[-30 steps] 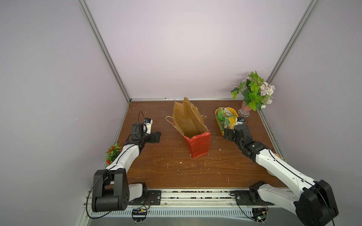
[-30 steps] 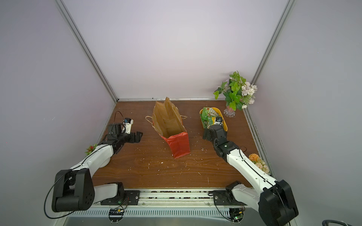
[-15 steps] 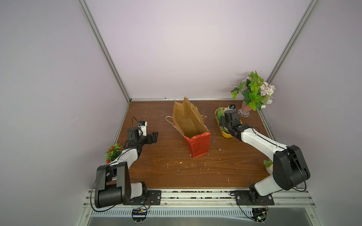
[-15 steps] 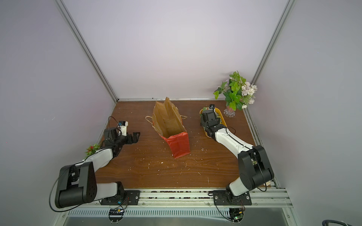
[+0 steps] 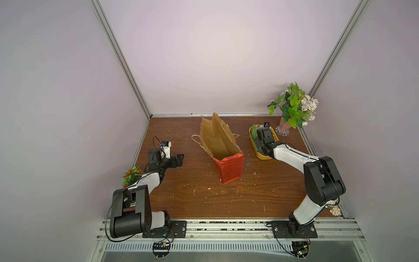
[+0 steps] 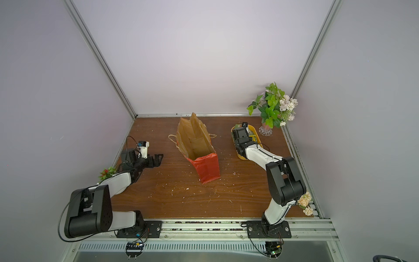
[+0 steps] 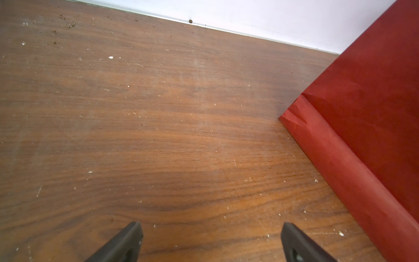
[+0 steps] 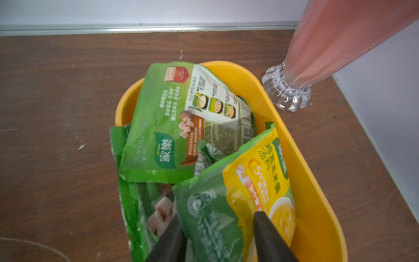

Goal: Place the condiment packets inside the bag
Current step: Pick up the condiment packet from the storage box.

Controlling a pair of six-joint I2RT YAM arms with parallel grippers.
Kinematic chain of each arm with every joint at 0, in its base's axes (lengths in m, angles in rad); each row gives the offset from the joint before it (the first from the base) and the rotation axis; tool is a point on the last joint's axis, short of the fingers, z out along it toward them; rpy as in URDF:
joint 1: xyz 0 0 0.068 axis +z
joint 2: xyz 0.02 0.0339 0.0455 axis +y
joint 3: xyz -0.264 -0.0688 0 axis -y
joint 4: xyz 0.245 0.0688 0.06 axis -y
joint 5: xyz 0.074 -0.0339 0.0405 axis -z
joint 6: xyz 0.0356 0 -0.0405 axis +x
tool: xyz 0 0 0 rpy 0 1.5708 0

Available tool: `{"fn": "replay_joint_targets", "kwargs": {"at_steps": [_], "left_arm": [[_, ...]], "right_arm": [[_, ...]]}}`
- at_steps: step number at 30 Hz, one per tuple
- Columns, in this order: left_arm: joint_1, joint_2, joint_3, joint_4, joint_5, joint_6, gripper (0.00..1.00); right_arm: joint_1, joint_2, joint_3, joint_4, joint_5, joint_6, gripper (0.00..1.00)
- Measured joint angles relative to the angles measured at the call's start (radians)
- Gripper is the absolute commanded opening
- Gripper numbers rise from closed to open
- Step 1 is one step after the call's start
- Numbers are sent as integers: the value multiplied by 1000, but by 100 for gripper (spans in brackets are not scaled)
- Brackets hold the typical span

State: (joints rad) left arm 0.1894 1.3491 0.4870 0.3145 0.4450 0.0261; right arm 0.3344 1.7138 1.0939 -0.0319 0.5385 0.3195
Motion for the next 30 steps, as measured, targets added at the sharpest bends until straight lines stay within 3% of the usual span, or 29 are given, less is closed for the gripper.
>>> {"fn": "replay_joint_targets", "kwargs": {"at_steps": [15, 30], "left_arm": [[0, -3, -3, 0, 16, 2, 99], [0, -4, -3, 0, 16, 5, 99]], "right_arm": [[-11, -175, -37, 14, 29, 3, 1], [-14, -450, -87, -49, -8, 6, 0]]}}
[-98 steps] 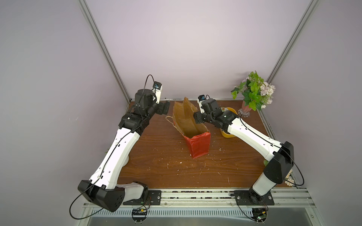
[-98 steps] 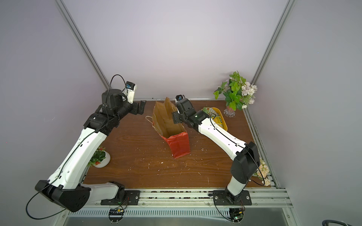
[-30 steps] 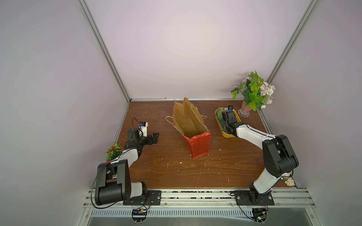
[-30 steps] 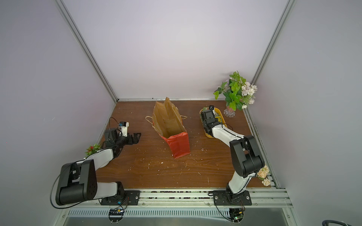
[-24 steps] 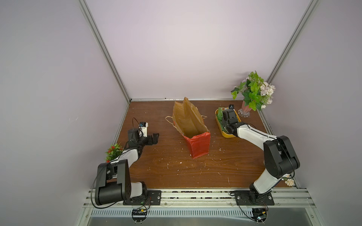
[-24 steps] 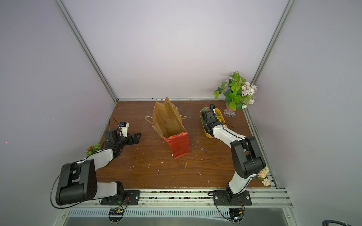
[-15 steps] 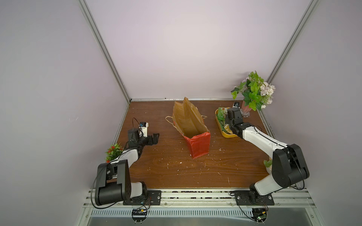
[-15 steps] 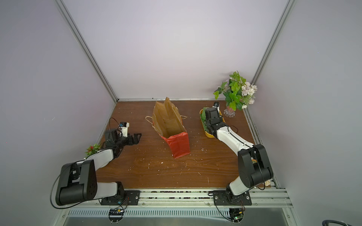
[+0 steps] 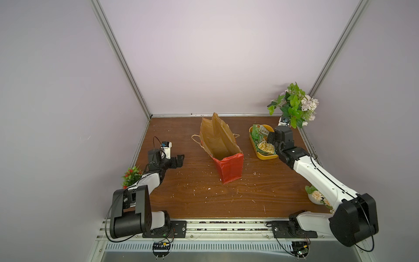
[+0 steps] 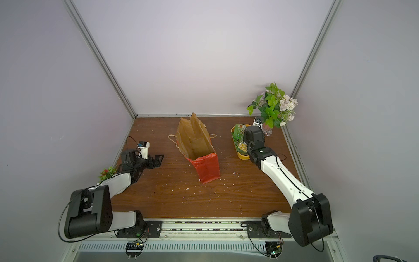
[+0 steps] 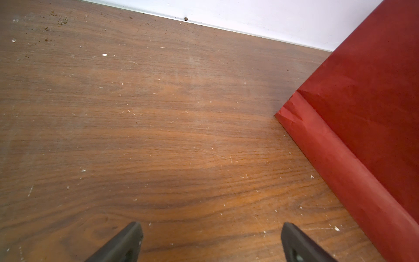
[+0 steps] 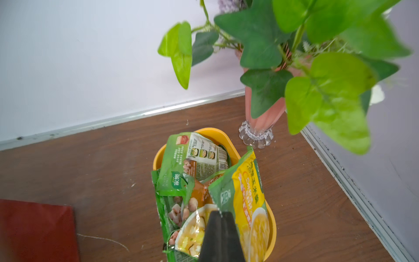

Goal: Place the condiment packets inside the bag
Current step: Pick up the condiment packet from the storage box.

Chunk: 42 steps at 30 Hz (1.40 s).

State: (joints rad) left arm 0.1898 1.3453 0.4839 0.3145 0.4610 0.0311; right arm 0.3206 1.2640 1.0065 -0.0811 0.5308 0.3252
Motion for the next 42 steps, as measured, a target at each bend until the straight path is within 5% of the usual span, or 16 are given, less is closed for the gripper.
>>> {"fn": "replay_joint_targets", "kwargs": {"at_steps": [21, 33, 42], "left_arm": [[0, -5, 0, -2, 0, 1, 99], [0, -5, 0, -14, 0, 0, 99], [0, -5, 0, -19, 0, 0, 99]], "right_arm": [[11, -175, 85, -138, -6, -27, 0], [2, -209, 79, -176, 108, -49, 0], [-14, -298, 96, -177, 45, -45, 0]]}}
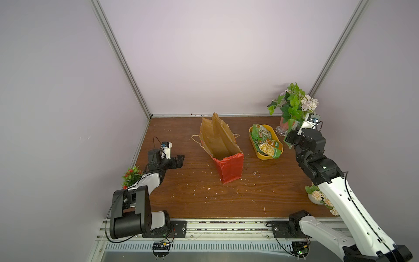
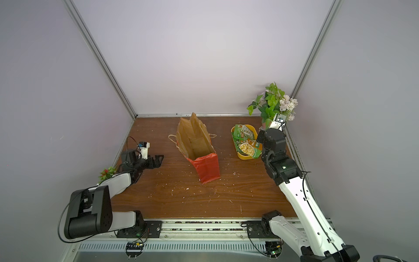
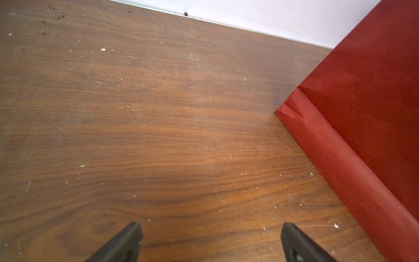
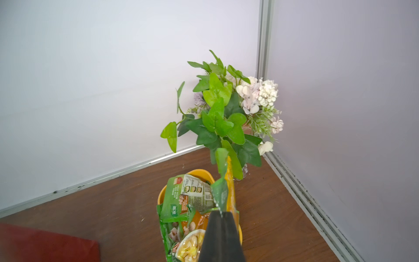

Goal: Place the condiment packets inside the bag
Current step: Pick up the condiment packet from the storage box, then place the condiment packet in the paper bag.

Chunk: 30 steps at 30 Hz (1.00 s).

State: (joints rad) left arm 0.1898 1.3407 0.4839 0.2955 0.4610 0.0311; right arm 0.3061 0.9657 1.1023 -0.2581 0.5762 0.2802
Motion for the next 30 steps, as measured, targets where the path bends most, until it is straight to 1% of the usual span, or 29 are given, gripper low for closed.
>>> {"fn": "replay_joint_targets", "kwargs": {"at_steps": [6, 14, 17, 19, 22, 28, 30], "left_arm": [[0, 0, 0, 0, 0, 0, 99], [0, 0, 0, -3, 0, 0, 99], [0, 0, 0, -3, -1, 0, 99], [0, 0, 0, -3, -1, 0, 99], [0, 0, 0, -3, -1, 0, 99], [0, 0, 0, -3, -1, 0, 99], [0, 0, 0, -3, -1, 0, 98]], "right_arm": [[0, -14, 34, -35, -188, 9, 0], [12, -17, 186, -43, -432, 44, 0], [33, 7, 244, -34, -497, 60, 0], [64, 39, 283, -24, -524, 68, 0], [146, 101, 344, -20, -532, 68, 0], [353, 266, 485, -22, -497, 43, 0], [403, 316, 525, -21, -479, 34, 0]]}}
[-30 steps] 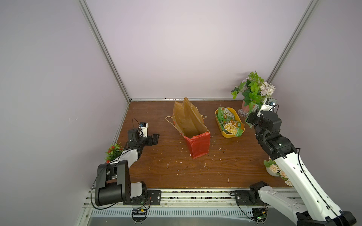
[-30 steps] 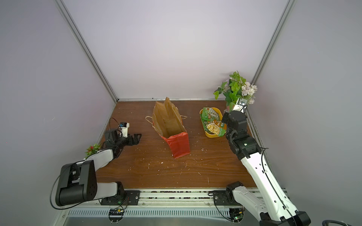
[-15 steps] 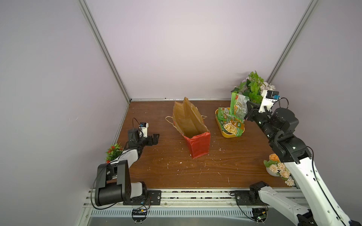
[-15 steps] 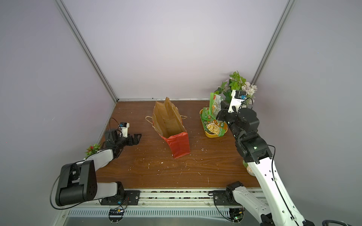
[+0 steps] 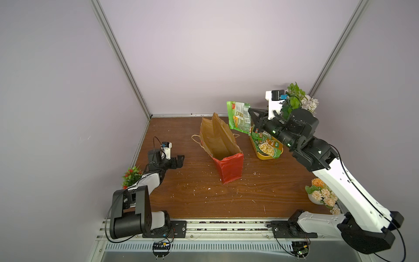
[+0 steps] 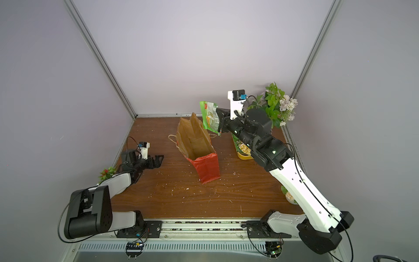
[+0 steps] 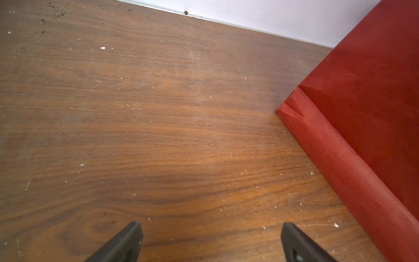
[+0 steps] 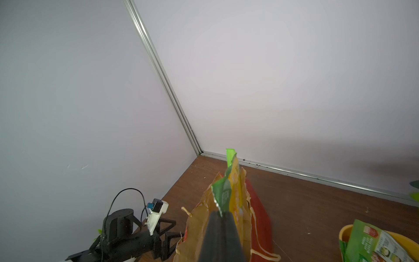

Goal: Place the condiment packets inside the bag
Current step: Place the condiment packet in the paper bag.

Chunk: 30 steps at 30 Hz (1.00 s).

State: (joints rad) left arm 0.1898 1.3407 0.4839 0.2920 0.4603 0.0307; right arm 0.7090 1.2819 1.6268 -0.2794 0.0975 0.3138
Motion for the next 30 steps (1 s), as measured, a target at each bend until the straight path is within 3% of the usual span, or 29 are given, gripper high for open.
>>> {"fn": "replay_joint_targets", "kwargs": {"at_steps": [7, 19, 20, 22, 25, 27, 30], "left_arm": [[0, -6, 0, 0, 0, 0, 99], [0, -24, 0, 0, 0, 0, 99], [0, -24, 0, -1, 0, 0, 98], [0, -24, 0, 0, 0, 0, 99], [0, -24, 0, 0, 0, 0, 99], [0, -24, 0, 0, 0, 0, 99], [0, -24, 0, -1, 0, 0, 99]], "right_arm": [[97, 185, 87, -1, 61, -34, 0], [103, 335, 84, -26, 147, -53, 0], [103, 334, 82, -26, 153, -55, 3], [103, 331, 77, -20, 166, -58, 18], [103, 316, 58, -18, 185, -58, 51], [103, 301, 50, -19, 200, -64, 61], [103, 273, 49, -19, 222, -75, 67]]}}
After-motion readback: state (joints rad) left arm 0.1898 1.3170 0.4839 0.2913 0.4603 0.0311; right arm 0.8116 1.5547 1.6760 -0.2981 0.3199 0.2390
